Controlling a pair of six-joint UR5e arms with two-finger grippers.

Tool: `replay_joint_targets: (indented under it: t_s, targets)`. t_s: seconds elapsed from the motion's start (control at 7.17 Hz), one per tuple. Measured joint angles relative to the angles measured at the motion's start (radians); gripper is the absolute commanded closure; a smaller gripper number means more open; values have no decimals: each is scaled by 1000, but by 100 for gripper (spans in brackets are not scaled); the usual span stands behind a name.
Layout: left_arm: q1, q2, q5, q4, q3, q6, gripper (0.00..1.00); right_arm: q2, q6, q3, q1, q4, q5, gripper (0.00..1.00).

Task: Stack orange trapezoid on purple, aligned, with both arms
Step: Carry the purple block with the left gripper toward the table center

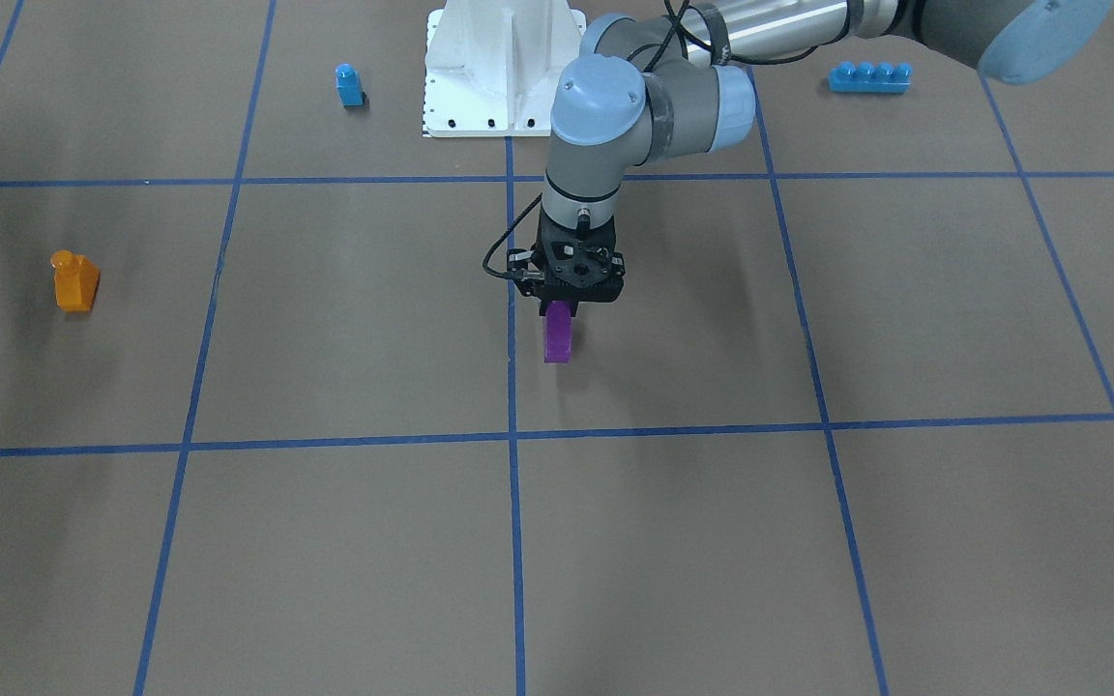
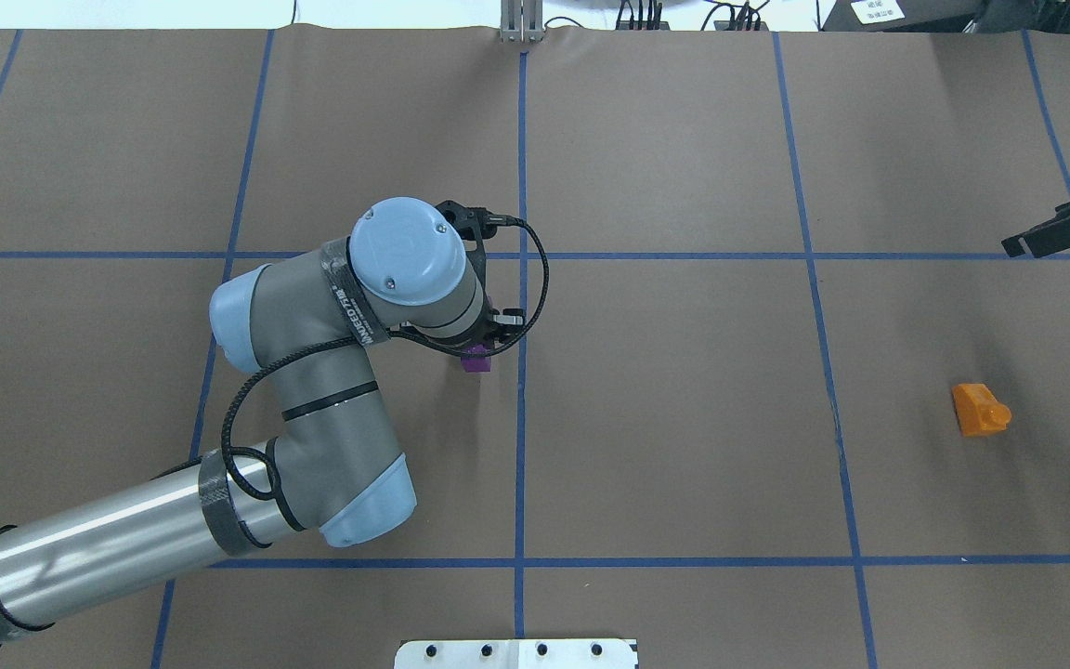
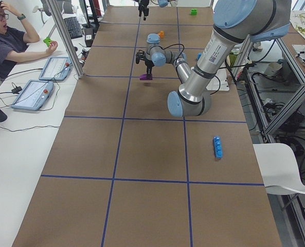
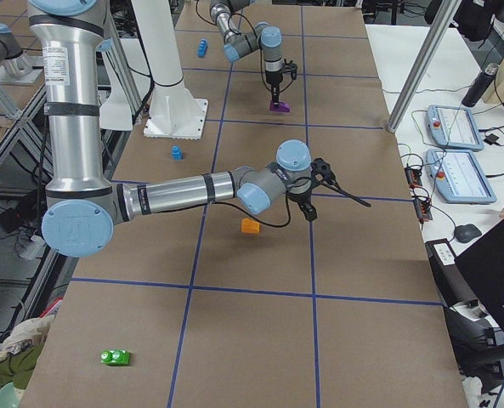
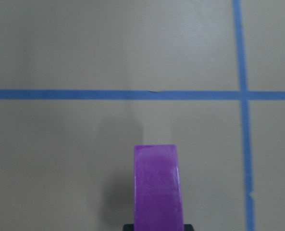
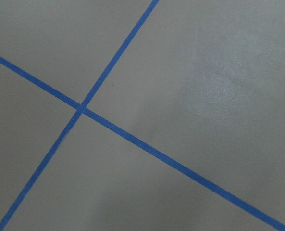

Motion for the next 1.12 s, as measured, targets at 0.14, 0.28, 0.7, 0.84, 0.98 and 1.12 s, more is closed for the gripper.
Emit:
replay_joint_targets:
  t_s: [0.14, 0.28, 0.7, 0.84, 0.98, 1.12]
  targets:
    - [18, -17, 11, 4, 20, -4, 100, 0, 1, 0, 0, 0, 0, 0]
    - [34, -48, 26, 5, 60, -9, 100, 0, 1, 1, 0, 0, 0, 0]
    - [51, -103, 50, 5, 129, -16, 100, 0, 2, 1, 0, 0, 0, 0]
    - [52, -105, 51, 5, 133, -17, 100, 0, 2, 1, 0, 0, 0, 0]
    - [54, -105, 52, 5, 135, -17, 100, 0, 2, 1, 0, 0, 0, 0]
    - [56, -106, 52, 5, 136, -17, 100, 0, 2, 1, 0, 0, 0, 0]
